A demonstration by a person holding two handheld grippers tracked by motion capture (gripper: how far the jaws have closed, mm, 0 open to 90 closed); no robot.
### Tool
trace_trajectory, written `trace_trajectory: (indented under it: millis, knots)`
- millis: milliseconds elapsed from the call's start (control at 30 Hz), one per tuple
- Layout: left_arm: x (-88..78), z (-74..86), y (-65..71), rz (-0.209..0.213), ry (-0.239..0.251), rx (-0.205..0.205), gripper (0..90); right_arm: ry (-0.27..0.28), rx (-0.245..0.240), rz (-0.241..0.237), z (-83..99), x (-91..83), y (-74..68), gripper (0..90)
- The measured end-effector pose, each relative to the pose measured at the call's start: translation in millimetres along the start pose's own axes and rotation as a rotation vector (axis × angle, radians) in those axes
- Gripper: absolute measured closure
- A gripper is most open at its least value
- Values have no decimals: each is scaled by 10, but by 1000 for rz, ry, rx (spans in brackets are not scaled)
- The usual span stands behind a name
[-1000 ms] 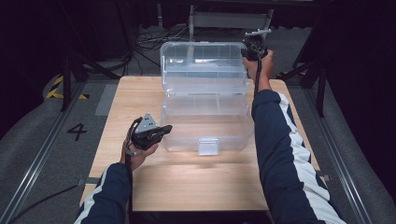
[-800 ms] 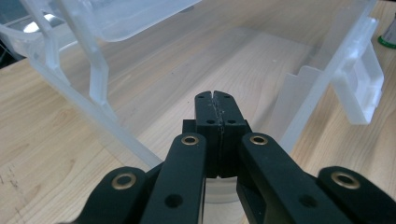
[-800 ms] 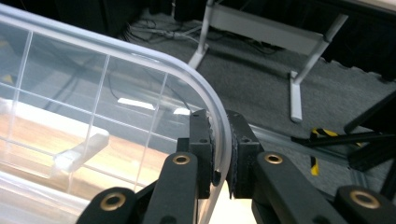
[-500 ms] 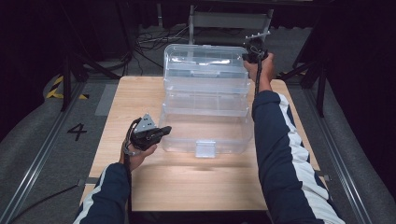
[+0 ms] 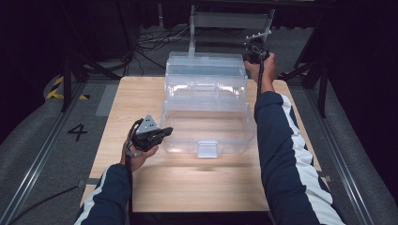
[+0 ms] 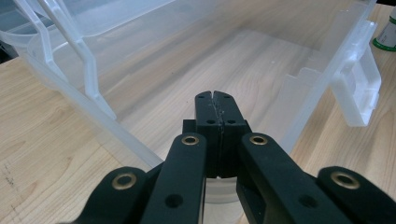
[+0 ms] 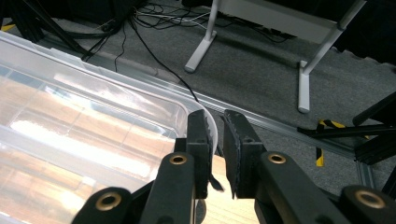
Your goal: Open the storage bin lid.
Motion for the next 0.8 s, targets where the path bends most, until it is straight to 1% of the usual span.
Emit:
trace_trajectory:
  millis: [133,267,300,500,733,800]
  knots:
    - [-1,0,-3,1,-2,4,900,1,-1,-9,-8,-23,8,810]
    - [-1,0,-2,0,-2,1,900,-1,-8,-6,-4,-43,22,809]
    - [-2,0,-2,0,-2,2,900,3,-2,-7,-1,-47,24,811]
    - [-2,0,-2,-1,-2,-1,900,-3,-4,-9,37,-62,24,811]
    - [-2,0,0,-2,-1,-2,900,8,-14,-16,43,-139,13,798]
    - [-2,1,0,-3,1,-4,900,18,-7,-24,42,-184,11,790]
Point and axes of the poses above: each handheld gripper's, and its own axes: x roughly forward along the jaws, z roughly out of its underside, y roughly to its right, the point moved 4 cm from there along x, roughly forward along the jaws, and after that the axes turned 8 degrees about y, right-handed, at the moved point
